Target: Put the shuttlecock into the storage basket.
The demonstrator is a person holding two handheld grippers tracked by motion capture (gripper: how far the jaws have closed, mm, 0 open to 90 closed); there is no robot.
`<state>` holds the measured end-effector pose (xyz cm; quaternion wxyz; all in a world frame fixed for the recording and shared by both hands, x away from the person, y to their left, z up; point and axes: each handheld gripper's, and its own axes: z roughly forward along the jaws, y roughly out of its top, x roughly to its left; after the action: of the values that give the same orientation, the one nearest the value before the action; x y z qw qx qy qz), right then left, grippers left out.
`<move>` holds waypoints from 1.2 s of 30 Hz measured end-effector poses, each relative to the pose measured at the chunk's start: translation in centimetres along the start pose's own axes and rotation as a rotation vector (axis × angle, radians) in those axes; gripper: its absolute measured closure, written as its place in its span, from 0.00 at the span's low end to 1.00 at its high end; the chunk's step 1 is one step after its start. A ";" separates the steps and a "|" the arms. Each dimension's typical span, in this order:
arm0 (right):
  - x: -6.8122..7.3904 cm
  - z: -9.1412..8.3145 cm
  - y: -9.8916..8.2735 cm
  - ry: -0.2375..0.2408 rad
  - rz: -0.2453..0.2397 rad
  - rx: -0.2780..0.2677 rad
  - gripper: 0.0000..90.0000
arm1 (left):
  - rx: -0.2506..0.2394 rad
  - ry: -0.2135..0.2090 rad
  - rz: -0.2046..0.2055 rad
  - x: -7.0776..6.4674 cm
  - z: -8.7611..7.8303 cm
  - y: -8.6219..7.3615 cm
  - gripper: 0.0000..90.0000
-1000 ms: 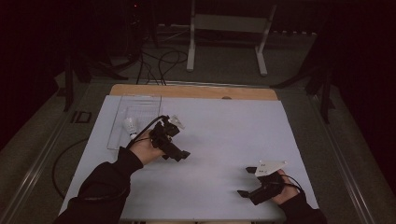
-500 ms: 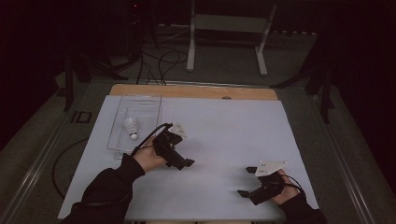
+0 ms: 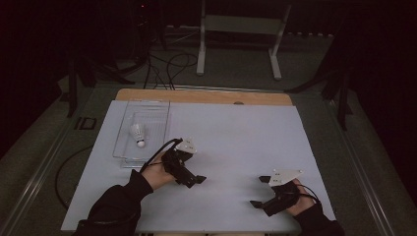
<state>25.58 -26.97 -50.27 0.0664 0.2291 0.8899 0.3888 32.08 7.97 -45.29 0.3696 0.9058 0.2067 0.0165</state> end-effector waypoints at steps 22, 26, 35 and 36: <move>0.2 0.1 0.0 0.002 0.001 0.003 0.10 | -0.059 -0.037 0.045 -0.7 -0.8 -3.7 0.00; 0.2 0.2 0.0 0.007 0.000 0.004 0.10 | -0.058 -0.043 0.038 -0.6 -0.8 -4.4 0.00; 0.3 0.4 -0.1 0.009 0.005 0.009 0.10 | -0.070 -0.045 0.035 -0.4 -1.9 -5.9 0.00; 0.3 0.4 -0.1 0.009 0.006 0.009 0.10 | -0.071 -0.048 0.033 -0.4 -2.0 -6.1 0.00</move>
<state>25.44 -26.60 -50.60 0.0599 0.2302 0.8913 0.3859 29.18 13.06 -47.89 0.4060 0.8955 0.1822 0.0081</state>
